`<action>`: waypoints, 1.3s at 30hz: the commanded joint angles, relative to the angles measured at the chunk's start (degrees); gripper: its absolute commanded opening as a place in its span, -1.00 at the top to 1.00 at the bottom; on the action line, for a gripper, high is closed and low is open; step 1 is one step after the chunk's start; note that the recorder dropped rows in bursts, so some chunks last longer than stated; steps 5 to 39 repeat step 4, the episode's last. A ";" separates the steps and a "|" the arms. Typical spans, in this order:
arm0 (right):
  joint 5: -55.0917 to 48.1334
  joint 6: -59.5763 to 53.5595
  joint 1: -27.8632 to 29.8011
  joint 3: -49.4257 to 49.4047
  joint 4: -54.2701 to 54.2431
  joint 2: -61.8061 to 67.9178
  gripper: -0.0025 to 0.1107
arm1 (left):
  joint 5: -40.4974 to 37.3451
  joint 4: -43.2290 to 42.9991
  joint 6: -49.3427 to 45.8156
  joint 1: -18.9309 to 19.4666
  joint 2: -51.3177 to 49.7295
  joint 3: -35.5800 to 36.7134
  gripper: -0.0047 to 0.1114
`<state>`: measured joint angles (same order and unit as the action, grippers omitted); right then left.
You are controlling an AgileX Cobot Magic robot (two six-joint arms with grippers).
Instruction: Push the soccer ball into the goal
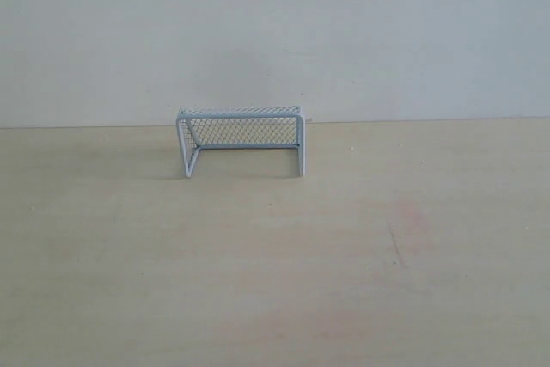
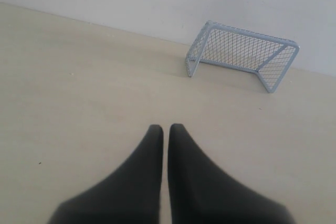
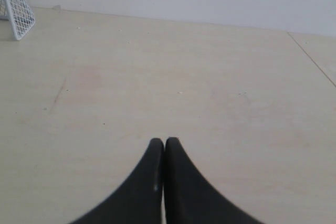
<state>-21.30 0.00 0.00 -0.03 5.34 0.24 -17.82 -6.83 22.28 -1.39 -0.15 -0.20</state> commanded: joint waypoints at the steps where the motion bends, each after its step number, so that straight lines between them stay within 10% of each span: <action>1: 0.51 0.00 0.08 0.03 -0.08 -0.24 0.96 | 0.18 0.33 -0.28 0.17 0.15 0.20 0.84; 39: 0.51 0.00 0.08 0.03 -0.08 -0.24 0.96 | 0.18 0.33 -0.28 0.17 0.15 0.20 0.84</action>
